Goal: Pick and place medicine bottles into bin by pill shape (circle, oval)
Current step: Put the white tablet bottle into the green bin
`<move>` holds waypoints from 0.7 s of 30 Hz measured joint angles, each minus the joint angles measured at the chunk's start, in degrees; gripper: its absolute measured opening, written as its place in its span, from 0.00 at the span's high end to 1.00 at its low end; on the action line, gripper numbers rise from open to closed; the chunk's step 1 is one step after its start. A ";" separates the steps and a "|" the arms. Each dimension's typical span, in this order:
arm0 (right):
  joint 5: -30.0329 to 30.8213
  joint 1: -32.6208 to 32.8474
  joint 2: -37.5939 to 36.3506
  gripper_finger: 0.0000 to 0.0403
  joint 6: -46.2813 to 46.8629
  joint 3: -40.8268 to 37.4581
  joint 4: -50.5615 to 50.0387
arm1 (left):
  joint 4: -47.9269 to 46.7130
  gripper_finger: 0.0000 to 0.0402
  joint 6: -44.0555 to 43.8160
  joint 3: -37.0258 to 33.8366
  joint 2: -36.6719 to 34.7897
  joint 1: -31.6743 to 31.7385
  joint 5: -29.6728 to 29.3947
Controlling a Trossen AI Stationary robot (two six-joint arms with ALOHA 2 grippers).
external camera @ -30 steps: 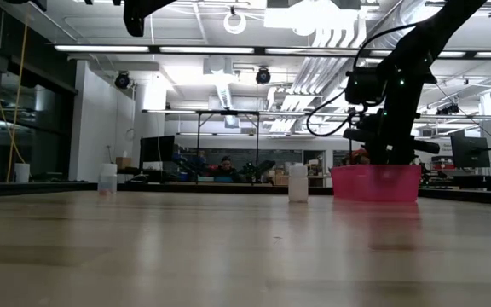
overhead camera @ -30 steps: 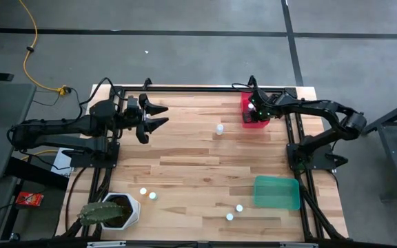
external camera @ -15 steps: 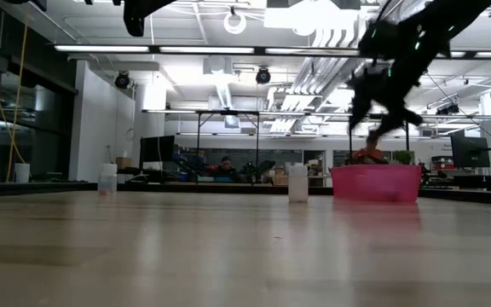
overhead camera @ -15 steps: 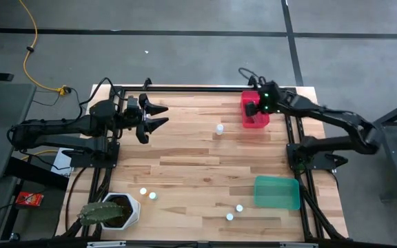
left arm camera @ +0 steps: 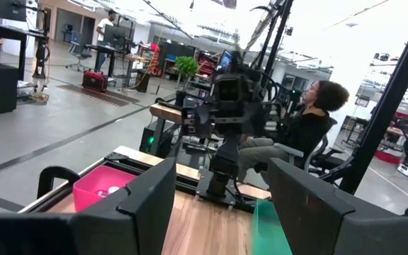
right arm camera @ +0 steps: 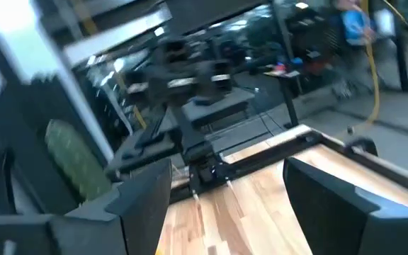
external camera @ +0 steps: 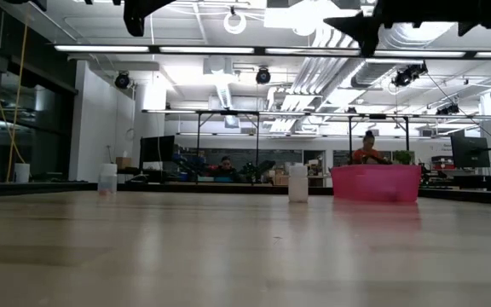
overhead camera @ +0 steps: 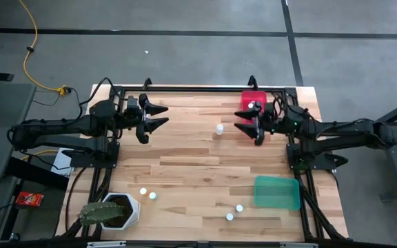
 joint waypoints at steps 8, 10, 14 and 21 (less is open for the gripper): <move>0.14 1.51 -0.01 0.35 -7.39 1.22 -0.21 | -0.10 0.47 0.00 0.00 0.00 0.00 0.02; 0.14 1.51 -0.01 0.35 -7.39 1.23 -0.23 | -0.14 0.47 0.00 0.00 0.00 0.00 0.02; 0.12 1.51 -0.01 0.35 -7.39 1.23 -0.23 | -0.16 0.47 0.00 0.00 0.00 0.00 0.02; 0.14 1.51 -0.01 0.35 -7.40 1.27 -0.23 | -0.15 0.47 0.00 0.00 0.00 0.00 0.00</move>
